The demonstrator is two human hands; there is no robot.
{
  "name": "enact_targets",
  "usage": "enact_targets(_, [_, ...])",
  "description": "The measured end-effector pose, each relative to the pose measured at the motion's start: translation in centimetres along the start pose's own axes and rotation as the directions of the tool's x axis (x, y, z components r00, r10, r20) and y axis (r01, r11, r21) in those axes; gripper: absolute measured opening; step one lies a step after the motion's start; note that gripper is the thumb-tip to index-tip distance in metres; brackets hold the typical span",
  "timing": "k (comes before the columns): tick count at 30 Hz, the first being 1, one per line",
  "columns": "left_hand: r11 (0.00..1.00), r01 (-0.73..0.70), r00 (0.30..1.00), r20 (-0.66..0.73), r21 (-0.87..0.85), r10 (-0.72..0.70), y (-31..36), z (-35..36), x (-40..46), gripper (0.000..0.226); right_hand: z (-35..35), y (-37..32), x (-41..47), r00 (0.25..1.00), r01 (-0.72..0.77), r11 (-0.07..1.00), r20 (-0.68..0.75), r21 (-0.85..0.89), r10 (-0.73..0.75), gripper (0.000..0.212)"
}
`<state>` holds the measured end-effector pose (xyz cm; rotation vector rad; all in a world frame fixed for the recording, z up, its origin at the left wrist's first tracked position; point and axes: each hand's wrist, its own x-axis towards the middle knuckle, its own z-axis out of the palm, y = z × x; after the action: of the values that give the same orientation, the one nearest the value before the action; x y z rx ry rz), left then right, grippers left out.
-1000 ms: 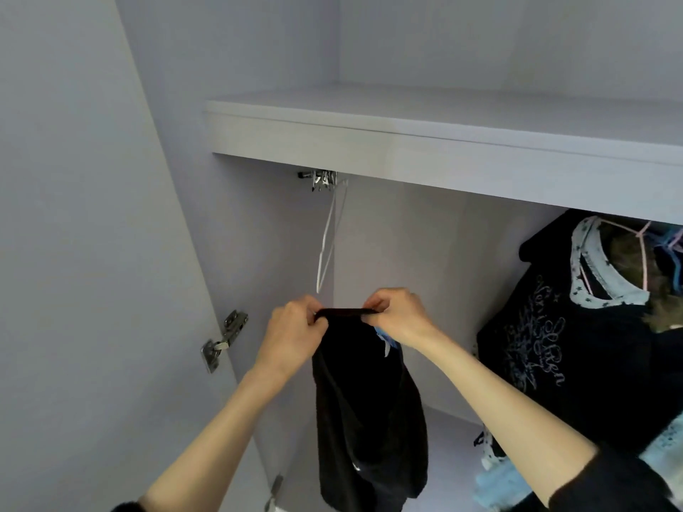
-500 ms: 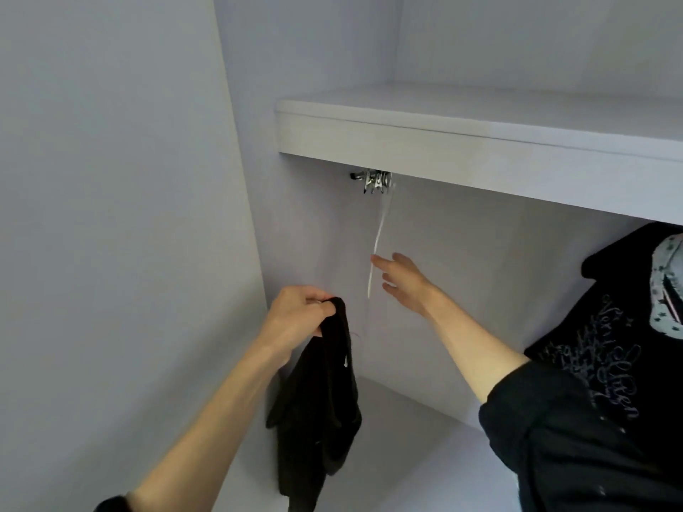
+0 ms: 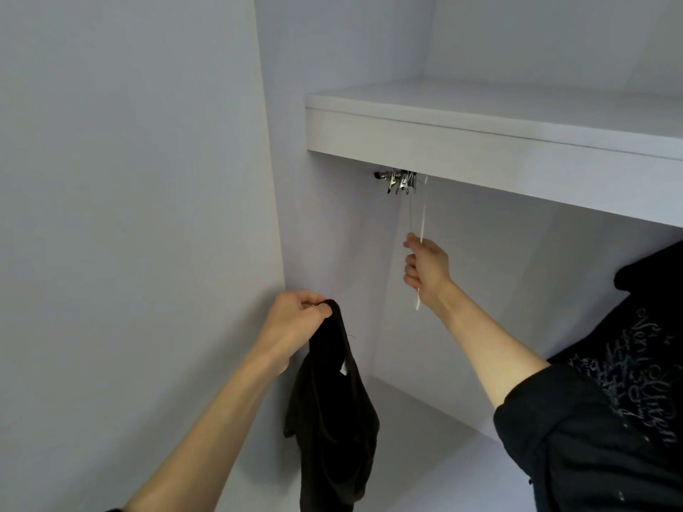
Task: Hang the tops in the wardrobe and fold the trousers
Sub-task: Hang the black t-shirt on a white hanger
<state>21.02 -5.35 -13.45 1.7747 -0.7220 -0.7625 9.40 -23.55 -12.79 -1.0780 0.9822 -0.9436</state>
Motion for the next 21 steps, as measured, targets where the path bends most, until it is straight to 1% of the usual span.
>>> enact_targets(3, [1.000,-0.002,1.000,0.010,0.022,0.002,0.3,0.7,-0.1,0.012,-1.9,0.8,-0.2,0.996,0.071,0.994,-0.043,-0.079,-0.075,0.034])
enact_targets(5, [0.999,-0.006,1.000,0.024,0.032,0.005,0.5,1.4,-0.1,0.011,-3.4,0.8,0.0,0.985,0.100,0.985,-0.123,-0.143,-0.117,0.042])
enact_targets(6, [0.999,-0.006,0.999,0.033,0.039,0.005,0.6,1.8,0.0,0.010,-4.0,0.7,0.1,0.974,0.107,0.973,-0.174,-0.206,-0.144,0.046])
enact_targets(8, [0.999,-0.011,0.999,0.050,0.049,0.009,0.6,2.5,-0.1,0.010,-5.7,0.8,-0.4,0.953,0.080,0.922,-0.242,-0.379,-0.183,0.051])
enact_targets(10, [0.998,-0.007,0.999,0.054,0.055,0.004,0.5,3.4,-0.1,0.010,-7.8,2.0,-1.9,0.950,0.012,0.833,-0.254,-0.553,-0.183,0.053])
enact_targets(12, [0.998,0.001,0.998,0.068,0.060,-0.005,0.4,4.4,-0.5,0.010,-10.4,4.0,-3.9,0.943,0.014,0.767,-0.247,-0.642,-0.224,0.056])
enact_targets(13, [0.998,0.010,0.997,0.076,0.068,-0.015,0.4,5.0,-0.8,0.009,-11.9,5.3,-4.9,0.938,0.047,0.772,-0.238,-0.634,-0.252,0.058])
enact_targets(15, [0.995,0.014,0.996,0.086,0.098,-0.023,0.2,5.6,-1.0,0.010,-14.4,7.4,-6.7,0.937,0.132,0.840,-0.211,-0.526,-0.279,0.055])
enact_targets(17, [0.994,0.008,0.995,0.102,0.112,-0.019,0.1,6.3,-1.2,0.010,-16.1,8.2,-8.0,0.941,0.199,0.894,-0.178,-0.401,-0.289,0.043])
enact_targets(19, [0.994,0.015,0.993,0.116,0.112,-0.028,0.2,7.2,-1.3,0.012,-17.0,7.5,-8.7,0.942,0.248,0.921,-0.146,-0.300,-0.301,0.030])
enact_targets(21, [0.994,0.033,0.992,0.116,0.102,-0.045,0.0,8.0,-1.3,0.015,-17.2,7.0,-8.7,0.946,0.228,0.945,-0.178,-0.233,-0.272,0.020])
